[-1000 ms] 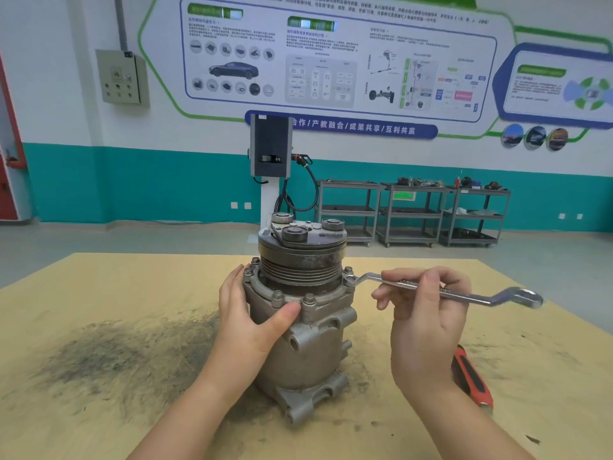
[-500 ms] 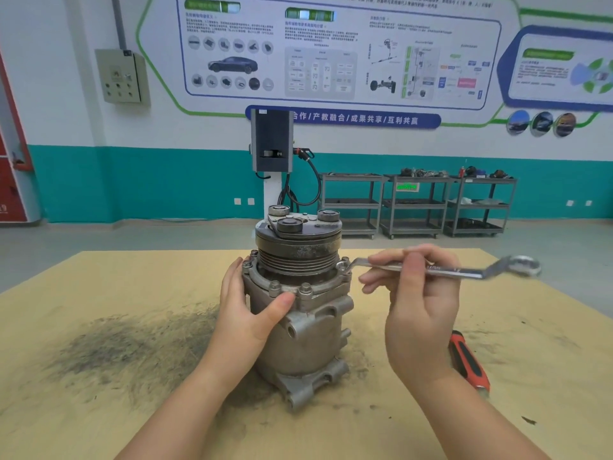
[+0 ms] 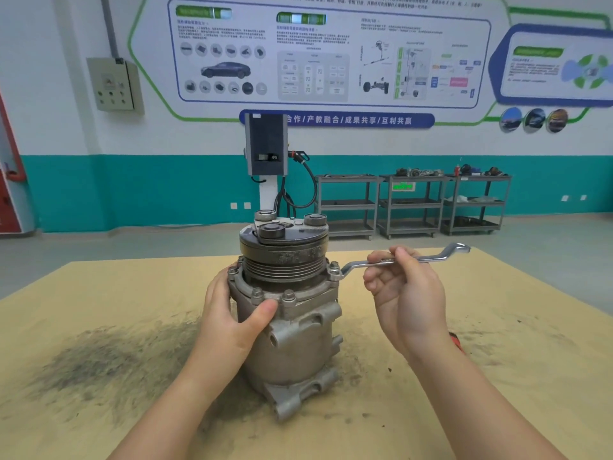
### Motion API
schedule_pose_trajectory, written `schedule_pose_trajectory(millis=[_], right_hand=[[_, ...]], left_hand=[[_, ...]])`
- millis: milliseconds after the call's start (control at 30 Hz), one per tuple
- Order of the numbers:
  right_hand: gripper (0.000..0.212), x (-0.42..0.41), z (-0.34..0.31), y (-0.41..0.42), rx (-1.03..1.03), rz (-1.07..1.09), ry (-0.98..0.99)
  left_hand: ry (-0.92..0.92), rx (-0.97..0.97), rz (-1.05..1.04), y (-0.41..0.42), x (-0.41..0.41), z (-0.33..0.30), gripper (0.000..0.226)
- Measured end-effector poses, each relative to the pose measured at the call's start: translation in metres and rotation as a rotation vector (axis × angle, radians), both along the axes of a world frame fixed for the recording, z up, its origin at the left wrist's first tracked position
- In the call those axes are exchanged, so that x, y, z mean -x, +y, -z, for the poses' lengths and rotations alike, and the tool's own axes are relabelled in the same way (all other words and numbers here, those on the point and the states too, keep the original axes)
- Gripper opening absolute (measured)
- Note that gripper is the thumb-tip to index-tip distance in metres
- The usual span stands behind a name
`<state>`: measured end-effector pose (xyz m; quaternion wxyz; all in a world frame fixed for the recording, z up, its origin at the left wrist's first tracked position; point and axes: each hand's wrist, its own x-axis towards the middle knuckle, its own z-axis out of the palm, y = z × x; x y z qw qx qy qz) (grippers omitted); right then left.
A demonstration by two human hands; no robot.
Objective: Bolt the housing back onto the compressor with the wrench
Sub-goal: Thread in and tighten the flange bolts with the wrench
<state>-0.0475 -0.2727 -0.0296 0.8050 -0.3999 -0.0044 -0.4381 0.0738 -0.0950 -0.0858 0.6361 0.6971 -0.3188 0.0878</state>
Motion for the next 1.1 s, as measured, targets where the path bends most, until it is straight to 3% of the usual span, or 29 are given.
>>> schedule_pose_trajectory(millis=[333, 533, 633, 700, 767, 900, 1100], right_hand=[[0.014, 0.002, 0.012, 0.014, 0.250, 0.283, -0.167], [0.028, 0.004, 0.026, 0.033, 1.028, 0.631, -0.247], [0.033, 0.004, 0.029, 0.036, 1.208, 0.699, -0.223], [0.026, 0.007, 0.026, 0.038, 1.123, 0.633, -0.221], [0.015, 0.010, 0.017, 0.038, 0.887, 0.541, -0.213], [0.014, 0.012, 0.001, 0.022, 0.385, 0.340, -0.126], [0.016, 0.006, -0.001, 0.002, 0.127, 0.084, -0.021]], left_hand=[[-0.021, -0.067, -0.068, -0.003, 0.002, -0.002, 0.094], [-0.010, -0.058, -0.076, -0.002, 0.003, -0.003, 0.098], [-0.009, -0.057, -0.060, -0.002, 0.004, -0.003, 0.096], [-0.013, -0.052, -0.042, -0.001, 0.004, -0.004, 0.098], [-0.014, -0.045, -0.027, -0.001, 0.004, -0.005, 0.100], [-0.003, -0.022, -0.003, 0.000, 0.003, -0.004, 0.100], [-0.017, -0.022, 0.000, 0.000, 0.001, -0.003, 0.094]])
